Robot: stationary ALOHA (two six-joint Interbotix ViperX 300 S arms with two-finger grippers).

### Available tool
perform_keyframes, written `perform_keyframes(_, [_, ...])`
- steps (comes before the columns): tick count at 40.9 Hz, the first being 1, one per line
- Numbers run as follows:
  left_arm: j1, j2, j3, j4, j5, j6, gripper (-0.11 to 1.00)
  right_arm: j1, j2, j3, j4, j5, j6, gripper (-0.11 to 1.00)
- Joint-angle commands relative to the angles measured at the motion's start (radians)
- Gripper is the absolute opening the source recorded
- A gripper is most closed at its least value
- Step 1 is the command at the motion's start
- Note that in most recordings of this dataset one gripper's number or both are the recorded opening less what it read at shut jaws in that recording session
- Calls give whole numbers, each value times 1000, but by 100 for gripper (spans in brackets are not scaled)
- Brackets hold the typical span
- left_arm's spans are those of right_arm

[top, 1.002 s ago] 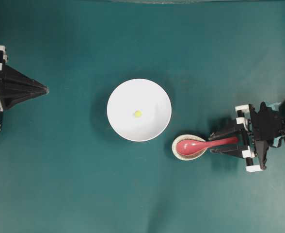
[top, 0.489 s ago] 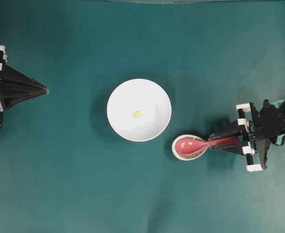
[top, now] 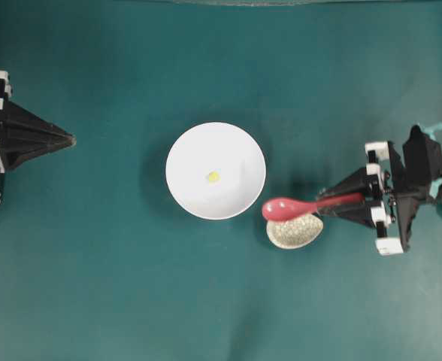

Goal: Scoop the yellow hexagonal prism block from the bowl with a spoon using the right arm.
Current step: 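Lift the spoon with the right gripper and move it over the bowl, then lower the spoon bowl into the white bowl behind the yellow block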

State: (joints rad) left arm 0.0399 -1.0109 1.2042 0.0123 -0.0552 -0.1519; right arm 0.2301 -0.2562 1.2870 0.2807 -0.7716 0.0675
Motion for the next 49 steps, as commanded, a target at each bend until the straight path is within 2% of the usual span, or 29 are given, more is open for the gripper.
perform_keyframes(1, [3, 8, -9, 0, -5, -2, -1, -31, -69, -51, 0, 80, -26, 26])
perform_keyframes(11, [3, 8, -9, 0, -5, -2, -1, -109, -209, -167, -2, 377, -167, 26])
perform_keyframes(16, [3, 8, -9, 0, -5, -2, -1, -153, -235, -222, -2, 517, -209, 26])
perform_keyframes(23, [3, 8, -11, 0, -5, 0, -1, -206, -225, -279, -3, 653, -216, 26])
perform_keyframes(39, [3, 8, -9, 0, -5, 0, -1, -270, -160, -370, -3, 778, -216, 25])
perform_keyframes(44, [3, 8, -9, 0, -5, 0, -1, -296, -106, -417, -5, 861, -216, 25])
perform_keyframes(49, [3, 8, -11, 0, -5, 0, -1, -304, -44, -466, -5, 894, -216, 25])
